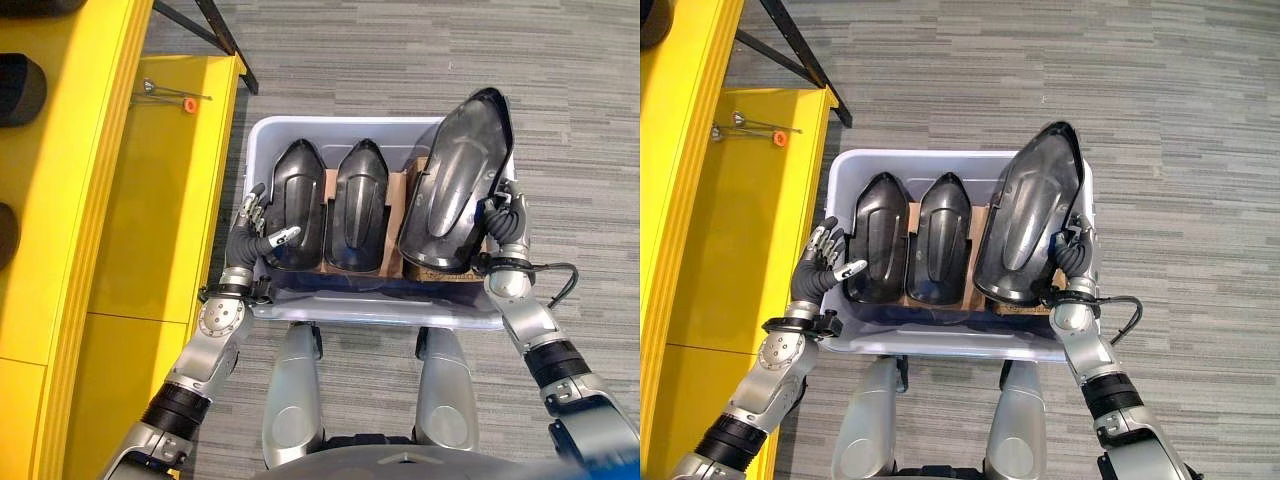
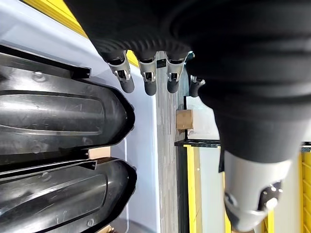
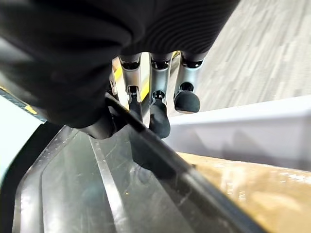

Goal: Move parts from the plastic box to the shelf.

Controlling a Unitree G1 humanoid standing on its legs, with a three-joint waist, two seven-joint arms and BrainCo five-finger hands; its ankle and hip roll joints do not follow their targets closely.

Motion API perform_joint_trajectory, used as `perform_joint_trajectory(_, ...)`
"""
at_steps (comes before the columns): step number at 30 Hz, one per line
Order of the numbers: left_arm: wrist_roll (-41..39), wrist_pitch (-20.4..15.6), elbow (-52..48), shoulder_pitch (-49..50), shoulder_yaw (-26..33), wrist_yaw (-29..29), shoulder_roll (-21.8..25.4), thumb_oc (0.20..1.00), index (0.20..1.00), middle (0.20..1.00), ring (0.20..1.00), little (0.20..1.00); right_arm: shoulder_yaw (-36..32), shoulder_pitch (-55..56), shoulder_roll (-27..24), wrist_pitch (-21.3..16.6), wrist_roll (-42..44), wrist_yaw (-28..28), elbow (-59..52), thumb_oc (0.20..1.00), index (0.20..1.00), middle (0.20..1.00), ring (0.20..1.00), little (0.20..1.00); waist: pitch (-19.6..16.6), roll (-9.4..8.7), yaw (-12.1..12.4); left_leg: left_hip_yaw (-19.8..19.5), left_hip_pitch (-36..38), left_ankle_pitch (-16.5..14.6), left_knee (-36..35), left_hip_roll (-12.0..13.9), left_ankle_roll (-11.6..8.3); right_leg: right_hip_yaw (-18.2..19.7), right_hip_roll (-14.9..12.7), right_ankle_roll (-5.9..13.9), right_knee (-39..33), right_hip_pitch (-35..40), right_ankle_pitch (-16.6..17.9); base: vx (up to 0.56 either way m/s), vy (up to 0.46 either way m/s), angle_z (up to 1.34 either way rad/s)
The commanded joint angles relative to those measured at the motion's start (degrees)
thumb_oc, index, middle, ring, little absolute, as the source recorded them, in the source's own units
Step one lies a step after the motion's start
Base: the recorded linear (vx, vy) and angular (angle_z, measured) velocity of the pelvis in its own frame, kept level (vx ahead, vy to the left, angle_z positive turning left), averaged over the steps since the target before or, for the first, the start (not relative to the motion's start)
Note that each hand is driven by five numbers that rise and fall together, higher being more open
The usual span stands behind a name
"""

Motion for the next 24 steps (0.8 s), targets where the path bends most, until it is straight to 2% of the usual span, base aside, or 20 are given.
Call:
perform_joint_trajectory(1, 2.26, -3.42, -5.90, 1.74, 2.54, -0.40, 2.27, 1.000, 1.000, 1.000, 1.000, 1.000, -3.18, -1.06, -2.27, -6.00, -2.78, -0.31, -5.20, 0.200, 0.200, 0.200, 0.200, 0.200, -2.31, -1.98, 0.00, 0.98, 0.71, -2.57, 2.35, 1.67, 0.02, 0.00, -1.08, 0.33, -0.26, 6.43, -2.44, 0.01, -0.047, 0.02)
perform_joint_trajectory(7, 2.58, -3.27, -5.60, 3.55, 3.97, -1.34, 2.30, 1.000, 1.000, 1.000, 1.000, 1.000, -4.14, 2.36, -3.66, -8.56, -2.96, 2.95, -13.93, 0.200, 0.200, 0.200, 0.200, 0.200, -4.09, -3.06, -0.31, 1.04, 3.32, -0.88, -0.71, 2.62, -0.49, -0.38, -0.37, 0.23, -2.18, 8.12, -1.96, 0.01, -0.036, -0.02)
perform_joint_trajectory(12, 2.48, -2.90, -5.55, 5.85, 5.30, -2.93, 2.25, 1.000, 1.000, 1.000, 1.000, 1.000, -4.43, 6.14, -3.28, -12.09, 4.20, 8.40, -18.92, 0.200, 0.200, 0.200, 0.200, 0.200, -7.01, -4.00, -0.35, 1.54, 8.01, 1.90, -6.75, 4.14, -1.34, -0.99, 0.90, 0.27, -6.57, 11.70, -0.99, 0.06, -0.076, -0.03)
perform_joint_trajectory(17, 2.46, -2.72, -5.31, 8.76, 7.24, -4.98, 1.58, 1.000, 1.000, 1.000, 1.000, 1.000, -4.42, 8.57, -4.13, -12.99, 8.00, 13.05, -22.17, 0.200, 0.200, 0.200, 0.200, 0.200, -11.36, -4.01, -0.16, 3.04, 14.50, 5.61, -15.57, 5.16, -1.95, -1.02, 2.42, 0.59, -12.76, 15.88, 0.60, 0.09, -0.057, -0.11)
perform_joint_trajectory(20, 2.33, -2.67, -5.25, 9.82, 8.49, -5.45, 0.67, 1.000, 1.000, 1.000, 1.000, 1.000, -4.22, 8.59, -4.42, -13.01, 9.41, 15.00, -23.41, 0.200, 0.200, 0.200, 0.200, 0.200, -14.05, -3.97, 0.18, 4.05, 17.83, 7.01, -18.44, 6.25, -2.37, -1.09, 3.10, 0.66, -13.38, 17.84, 0.23, 0.07, -0.063, -0.20)
perform_joint_trajectory(24, 2.35, -2.44, -4.97, 10.73, 8.45, -5.92, -0.16, 1.000, 1.000, 1.000, 1.000, 1.000, -4.25, 8.53, -4.74, -12.60, 9.24, 15.96, -24.19, 0.200, 0.200, 0.200, 0.200, 0.200, -15.31, -3.58, 0.49, 4.13, 20.49, 7.08, -19.31, 7.30, -2.42, -0.99, 3.93, 0.13, -11.86, 19.16, -1.52, 0.06, -0.066, -0.09)
